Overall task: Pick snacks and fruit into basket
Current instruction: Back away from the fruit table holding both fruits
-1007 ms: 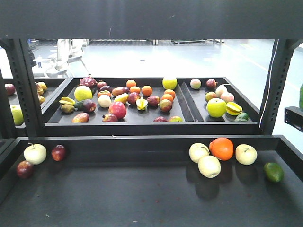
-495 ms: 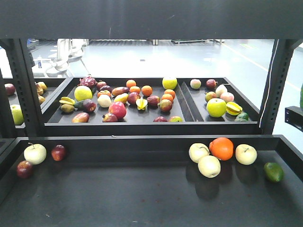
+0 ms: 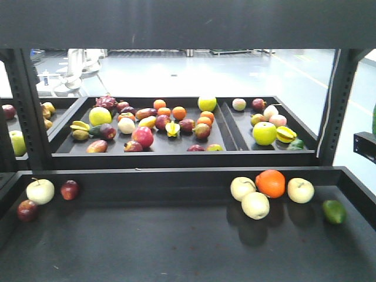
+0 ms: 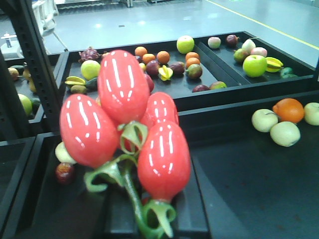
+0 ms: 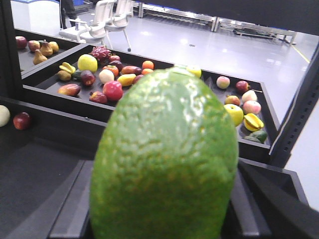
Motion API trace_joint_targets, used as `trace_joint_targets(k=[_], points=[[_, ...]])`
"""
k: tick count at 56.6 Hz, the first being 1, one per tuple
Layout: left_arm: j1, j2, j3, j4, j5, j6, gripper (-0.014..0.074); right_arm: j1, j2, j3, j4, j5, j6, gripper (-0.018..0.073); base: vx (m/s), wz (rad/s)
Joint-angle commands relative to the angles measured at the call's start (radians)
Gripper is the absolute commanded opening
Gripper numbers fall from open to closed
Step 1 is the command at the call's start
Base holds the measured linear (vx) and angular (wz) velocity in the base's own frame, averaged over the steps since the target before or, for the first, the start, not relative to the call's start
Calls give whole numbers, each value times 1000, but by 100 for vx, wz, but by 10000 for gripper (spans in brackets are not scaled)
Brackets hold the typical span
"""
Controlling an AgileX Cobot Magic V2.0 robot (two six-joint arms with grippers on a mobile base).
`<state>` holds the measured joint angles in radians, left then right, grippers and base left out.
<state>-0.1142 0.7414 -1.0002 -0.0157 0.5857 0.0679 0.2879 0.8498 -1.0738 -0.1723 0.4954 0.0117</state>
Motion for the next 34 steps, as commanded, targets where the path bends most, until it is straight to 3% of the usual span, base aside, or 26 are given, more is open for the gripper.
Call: trace_joint_targets(k=[1,34], points=[[0,-2,-27,-5,-82,-7,-3,-5,-7,-29,-20,-88,-5,-9,-5,-10],[0,-2,-27,-5,-82,-7,-3,-5,-7,-29,-20,-88,-5,-9,-12,-8]])
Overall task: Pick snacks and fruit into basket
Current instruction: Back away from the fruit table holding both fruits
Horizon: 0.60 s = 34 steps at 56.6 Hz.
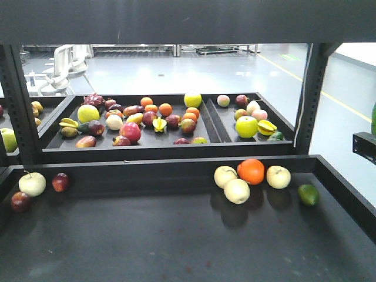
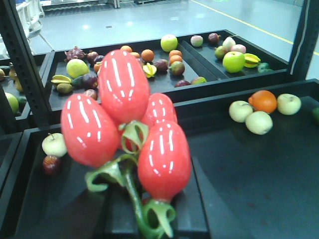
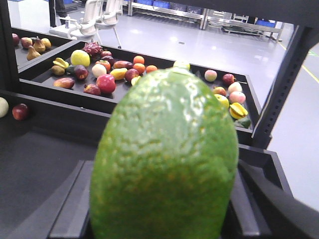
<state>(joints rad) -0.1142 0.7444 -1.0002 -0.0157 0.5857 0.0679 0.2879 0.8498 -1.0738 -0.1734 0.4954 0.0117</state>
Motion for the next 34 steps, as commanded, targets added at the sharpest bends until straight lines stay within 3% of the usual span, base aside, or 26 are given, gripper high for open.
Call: trace_joint_targets(k=[1,34], points=[[0,-5,-27,-5,-82,-7,-3,-5,-7,-29,-19,-88,-5,-9,-18,-9],[0,-5,-27,-5,-82,-7,-3,-5,-7,-29,-19,-88,-5,-9,-25,-3]])
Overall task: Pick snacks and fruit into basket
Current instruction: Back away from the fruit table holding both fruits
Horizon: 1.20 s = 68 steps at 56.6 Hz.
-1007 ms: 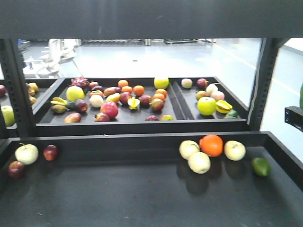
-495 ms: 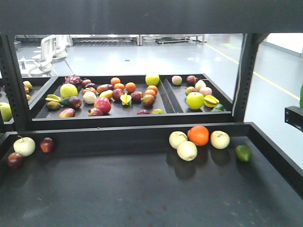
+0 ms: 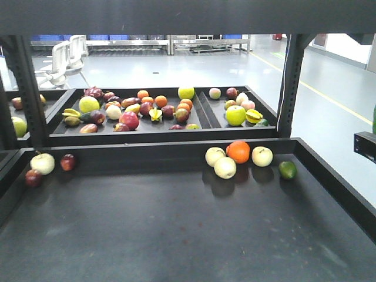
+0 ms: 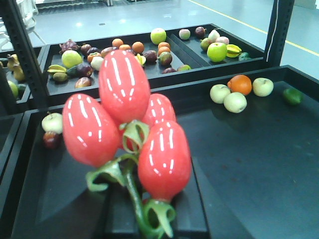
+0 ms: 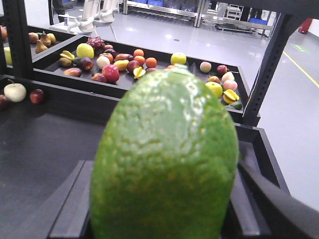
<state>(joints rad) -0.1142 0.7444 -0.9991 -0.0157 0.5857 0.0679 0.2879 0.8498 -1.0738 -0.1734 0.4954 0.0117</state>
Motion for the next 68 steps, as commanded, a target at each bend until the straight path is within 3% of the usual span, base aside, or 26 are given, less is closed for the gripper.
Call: trace_joint_targets(k=[1,68], points=[[0,-5,-28,-5,-82,-7,-3,-5,-7,-29,-19,-88,-5,-9,-31,4],[0,-5,-28,-5,-82,-7,-3,-5,-7,-29,-19,-88,-5,-9,-34,0]])
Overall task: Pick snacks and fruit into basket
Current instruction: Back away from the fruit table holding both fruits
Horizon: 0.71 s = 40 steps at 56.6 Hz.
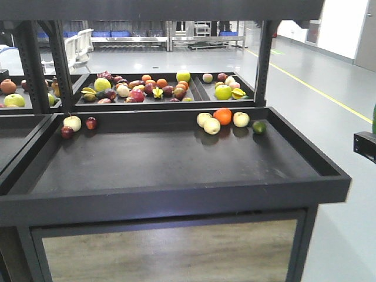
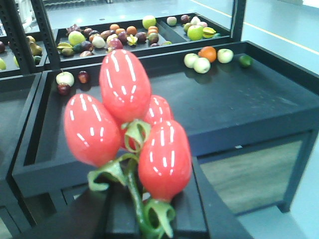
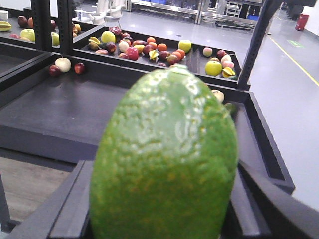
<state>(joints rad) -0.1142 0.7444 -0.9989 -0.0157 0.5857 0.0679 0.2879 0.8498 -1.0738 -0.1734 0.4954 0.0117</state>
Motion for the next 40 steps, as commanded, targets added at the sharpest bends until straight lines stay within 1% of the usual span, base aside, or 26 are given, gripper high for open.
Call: trace_joint_targets(k=[1,24,40], points=[[0,-5,-28,-5,-82,-7,-3,-5,-7,-29,-19,-88,-5,-9,-32,-9],[0,-5,-28,-5,-82,-7,-3,-5,-7,-29,-19,-88,-5,-9,-31,-13],[0,-5,-28,-5,-82,-7,-3,-5,-7,-29,-19,-88,-5,-9,-26,-35]])
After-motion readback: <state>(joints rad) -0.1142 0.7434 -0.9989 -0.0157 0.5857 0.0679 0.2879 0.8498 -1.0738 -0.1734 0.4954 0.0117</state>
